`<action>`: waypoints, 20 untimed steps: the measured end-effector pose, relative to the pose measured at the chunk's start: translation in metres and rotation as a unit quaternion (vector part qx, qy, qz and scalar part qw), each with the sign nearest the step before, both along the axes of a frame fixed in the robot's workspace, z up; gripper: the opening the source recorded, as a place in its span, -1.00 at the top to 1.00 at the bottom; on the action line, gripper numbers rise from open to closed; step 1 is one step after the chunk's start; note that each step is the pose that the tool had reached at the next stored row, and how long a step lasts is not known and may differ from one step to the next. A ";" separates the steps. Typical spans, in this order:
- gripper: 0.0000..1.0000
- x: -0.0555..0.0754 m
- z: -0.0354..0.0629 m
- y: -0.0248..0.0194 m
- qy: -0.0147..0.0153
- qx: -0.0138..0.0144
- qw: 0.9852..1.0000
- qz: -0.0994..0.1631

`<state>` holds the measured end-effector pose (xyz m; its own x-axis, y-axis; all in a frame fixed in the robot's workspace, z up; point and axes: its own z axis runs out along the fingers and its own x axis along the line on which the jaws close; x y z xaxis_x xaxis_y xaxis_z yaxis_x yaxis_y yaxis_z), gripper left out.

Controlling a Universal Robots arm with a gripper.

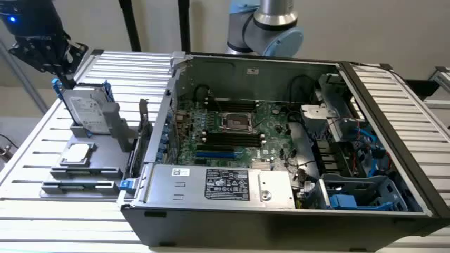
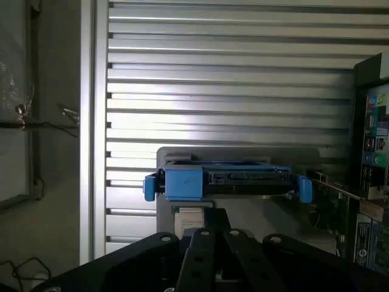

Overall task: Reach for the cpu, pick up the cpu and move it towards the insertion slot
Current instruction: 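Pick up the cpu and move it towards the insertion slot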

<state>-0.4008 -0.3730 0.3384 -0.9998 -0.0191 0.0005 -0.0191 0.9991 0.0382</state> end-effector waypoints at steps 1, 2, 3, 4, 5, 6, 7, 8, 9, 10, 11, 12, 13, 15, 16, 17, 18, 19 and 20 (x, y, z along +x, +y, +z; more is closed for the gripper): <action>0.79 0.000 0.0000 0.0000 0.000 0.000 1.000 0.000; 0.79 0.000 0.0000 0.0000 0.000 0.000 1.000 0.000; 0.79 0.000 0.0000 0.0000 0.000 0.000 1.000 0.000; 0.79 0.000 0.0000 0.0000 0.000 0.000 1.000 0.000; 0.79 0.000 0.0000 0.0000 0.000 0.000 1.000 0.000; 0.79 0.000 0.0000 0.0000 0.000 0.000 1.000 0.000; 0.79 0.000 0.0000 0.0000 0.000 0.000 1.000 0.000; 0.79 0.000 0.0000 0.0000 0.000 0.000 1.000 0.000; 0.79 0.000 0.0000 0.0000 0.000 0.000 1.000 0.000; 0.79 0.000 0.0000 0.0000 0.000 0.000 1.000 0.000; 0.79 0.000 0.0000 0.0000 0.000 0.000 1.000 0.000; 0.79 0.000 0.0000 0.0000 0.000 0.000 1.000 0.000; 0.79 0.000 0.0000 -0.0001 0.000 0.000 1.000 0.000; 0.79 0.000 0.0000 -0.0040 0.000 0.000 1.000 0.000; 0.79 -0.001 -0.0002 -0.0074 0.000 0.000 1.000 0.000; 0.79 -0.001 -0.0002 -0.0119 0.000 0.000 1.000 0.000; 0.79 -0.002 -0.0003 -0.0164 0.000 0.000 1.000 0.000; 0.79 -0.002 -0.0004 -0.0209 0.000 0.000 1.000 0.000; 0.79 -0.003 -0.0007 -0.0252 0.000 0.000 1.000 0.000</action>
<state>-0.4041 -0.3981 0.3377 -0.9998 -0.0192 0.0004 -0.0192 0.9991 0.0382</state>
